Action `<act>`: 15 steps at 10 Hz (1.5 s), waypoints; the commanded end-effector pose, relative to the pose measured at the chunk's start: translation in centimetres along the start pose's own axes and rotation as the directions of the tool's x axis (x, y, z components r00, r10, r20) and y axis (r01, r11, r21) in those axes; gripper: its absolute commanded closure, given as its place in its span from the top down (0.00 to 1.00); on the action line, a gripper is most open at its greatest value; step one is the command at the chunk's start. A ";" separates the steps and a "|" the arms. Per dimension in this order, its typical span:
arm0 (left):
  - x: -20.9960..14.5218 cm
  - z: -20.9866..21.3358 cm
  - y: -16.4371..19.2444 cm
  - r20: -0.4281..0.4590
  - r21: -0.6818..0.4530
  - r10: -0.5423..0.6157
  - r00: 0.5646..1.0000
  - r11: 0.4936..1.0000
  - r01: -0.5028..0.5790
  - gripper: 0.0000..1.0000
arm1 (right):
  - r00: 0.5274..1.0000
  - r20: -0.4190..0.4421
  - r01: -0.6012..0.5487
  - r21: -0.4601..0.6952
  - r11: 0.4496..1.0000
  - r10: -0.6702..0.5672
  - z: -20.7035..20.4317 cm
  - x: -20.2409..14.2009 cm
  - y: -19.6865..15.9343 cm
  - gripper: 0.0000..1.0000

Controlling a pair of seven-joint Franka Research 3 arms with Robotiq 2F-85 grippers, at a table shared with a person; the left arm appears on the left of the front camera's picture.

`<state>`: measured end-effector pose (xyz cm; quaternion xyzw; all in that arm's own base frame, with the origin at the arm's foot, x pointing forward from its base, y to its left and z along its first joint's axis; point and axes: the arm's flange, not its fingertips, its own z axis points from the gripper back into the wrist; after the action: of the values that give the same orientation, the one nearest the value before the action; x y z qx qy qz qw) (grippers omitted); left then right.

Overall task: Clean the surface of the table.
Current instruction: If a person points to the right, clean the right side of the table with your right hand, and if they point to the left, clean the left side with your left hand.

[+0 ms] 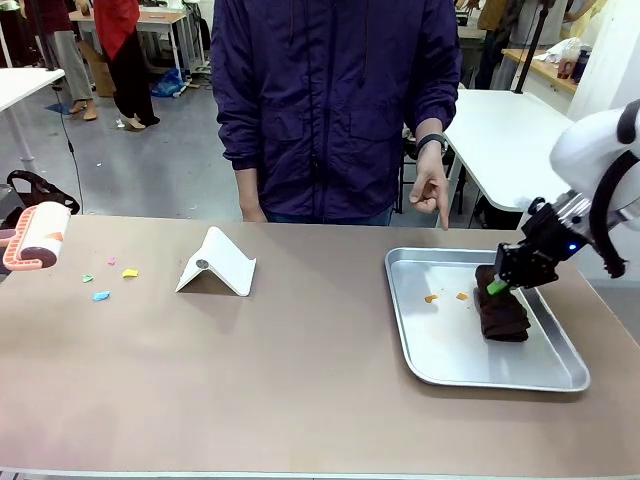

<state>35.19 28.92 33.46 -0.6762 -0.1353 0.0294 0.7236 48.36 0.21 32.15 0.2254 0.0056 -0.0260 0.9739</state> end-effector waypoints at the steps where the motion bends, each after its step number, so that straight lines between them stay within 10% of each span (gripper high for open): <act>1: -0.2 0.1 -0.4 -0.005 -0.003 -0.008 1.000 1.000 0.008 0.00 | 0.999 -0.038 0.013 -0.035 0.999 -0.015 -0.8 1.2 0.8 0.09; 15: -0.2 0.1 -0.4 -0.005 -0.003 -0.008 1.000 1.000 0.008 0.00 | 0.913 -0.134 -0.382 0.046 0.923 0.385 -7.9 -0.3 10.5 0.09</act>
<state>35.19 28.93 33.47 -0.6762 -0.1354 0.0294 0.7236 49.05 11.84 30.30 0.2505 0.0358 0.1297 0.9587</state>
